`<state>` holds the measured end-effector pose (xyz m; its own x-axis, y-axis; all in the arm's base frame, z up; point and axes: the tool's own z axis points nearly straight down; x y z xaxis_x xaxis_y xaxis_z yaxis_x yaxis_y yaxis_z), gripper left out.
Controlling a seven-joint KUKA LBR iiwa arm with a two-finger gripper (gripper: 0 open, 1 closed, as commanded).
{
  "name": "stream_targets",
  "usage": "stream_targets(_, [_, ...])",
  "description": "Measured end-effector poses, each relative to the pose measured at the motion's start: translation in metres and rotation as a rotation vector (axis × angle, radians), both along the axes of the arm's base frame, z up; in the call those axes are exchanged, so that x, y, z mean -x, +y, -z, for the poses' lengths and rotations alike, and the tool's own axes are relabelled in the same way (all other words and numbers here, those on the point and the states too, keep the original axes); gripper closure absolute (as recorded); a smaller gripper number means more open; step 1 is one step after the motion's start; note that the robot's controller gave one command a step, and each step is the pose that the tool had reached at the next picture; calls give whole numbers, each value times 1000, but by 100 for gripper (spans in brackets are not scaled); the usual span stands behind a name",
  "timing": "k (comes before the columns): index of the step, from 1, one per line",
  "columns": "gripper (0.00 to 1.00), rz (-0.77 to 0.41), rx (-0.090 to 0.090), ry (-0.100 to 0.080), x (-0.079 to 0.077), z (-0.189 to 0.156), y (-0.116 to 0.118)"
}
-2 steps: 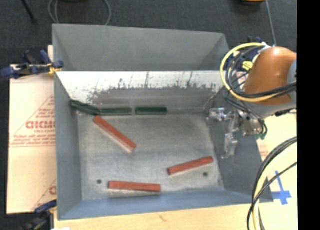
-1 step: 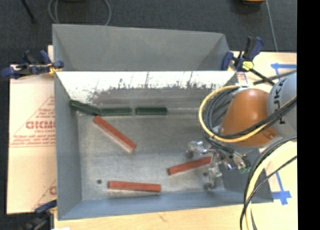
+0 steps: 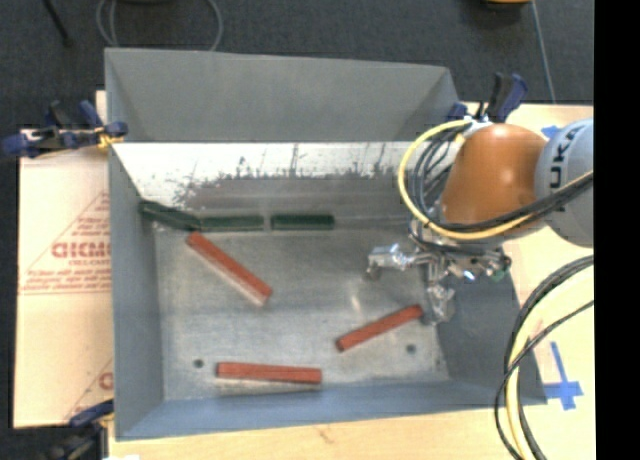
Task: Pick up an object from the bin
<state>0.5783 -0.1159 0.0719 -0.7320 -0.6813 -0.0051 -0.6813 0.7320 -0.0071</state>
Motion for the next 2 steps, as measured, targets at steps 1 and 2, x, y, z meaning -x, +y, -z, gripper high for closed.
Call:
stream_targets(1, [0,-173,1,4,42,1,19])
stream_targets(2, [100,-173,1,3,41,1,19])
